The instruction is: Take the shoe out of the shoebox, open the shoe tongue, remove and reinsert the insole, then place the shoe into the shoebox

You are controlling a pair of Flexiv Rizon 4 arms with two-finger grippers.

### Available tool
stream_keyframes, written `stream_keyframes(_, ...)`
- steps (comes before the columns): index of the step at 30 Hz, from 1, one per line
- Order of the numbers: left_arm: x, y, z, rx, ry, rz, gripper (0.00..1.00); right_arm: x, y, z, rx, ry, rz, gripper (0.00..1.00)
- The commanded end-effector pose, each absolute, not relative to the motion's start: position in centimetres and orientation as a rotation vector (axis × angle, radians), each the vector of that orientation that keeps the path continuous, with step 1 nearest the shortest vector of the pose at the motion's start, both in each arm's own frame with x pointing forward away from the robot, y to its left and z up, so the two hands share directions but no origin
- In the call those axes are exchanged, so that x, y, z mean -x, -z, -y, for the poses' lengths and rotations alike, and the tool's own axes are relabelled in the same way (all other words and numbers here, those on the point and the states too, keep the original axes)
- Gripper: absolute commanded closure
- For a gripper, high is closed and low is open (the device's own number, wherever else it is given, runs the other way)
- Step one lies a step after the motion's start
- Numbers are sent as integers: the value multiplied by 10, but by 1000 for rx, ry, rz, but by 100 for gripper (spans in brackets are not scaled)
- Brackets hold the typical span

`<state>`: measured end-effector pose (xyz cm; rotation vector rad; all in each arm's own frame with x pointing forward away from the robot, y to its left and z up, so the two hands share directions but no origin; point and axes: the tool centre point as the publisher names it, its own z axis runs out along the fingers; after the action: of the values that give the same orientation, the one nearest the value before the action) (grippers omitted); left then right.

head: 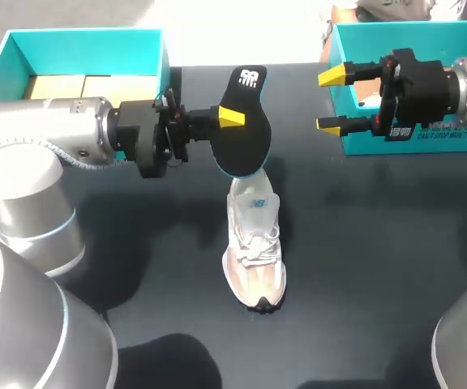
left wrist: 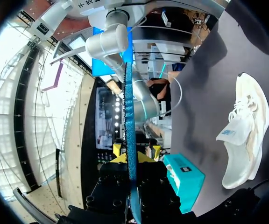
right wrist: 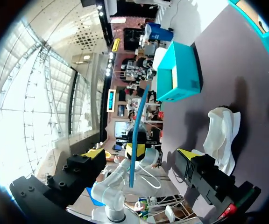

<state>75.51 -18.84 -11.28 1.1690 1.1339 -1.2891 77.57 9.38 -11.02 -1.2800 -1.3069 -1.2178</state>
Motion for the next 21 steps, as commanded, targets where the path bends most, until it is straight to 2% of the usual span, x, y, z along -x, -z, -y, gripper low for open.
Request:
stream_keyframes(1,-755,111,188,-1196,1287,-1143,100,-779,111,-89,1285,1193,1314,0)
stream_keyframes(15,-755,111,188,-1199,1282,-1144,100,-779,111,-89,1285,1193,1314,0)
stream_keyframes(16,-752,110,190,-1166,1423,-1238,100,-779,111,-89,1285,1193,1314,0)
stream_keyframes(21,-747,108,192,-1023,1610,-1501,100,-779,111,-89,1285,1193,1314,0)
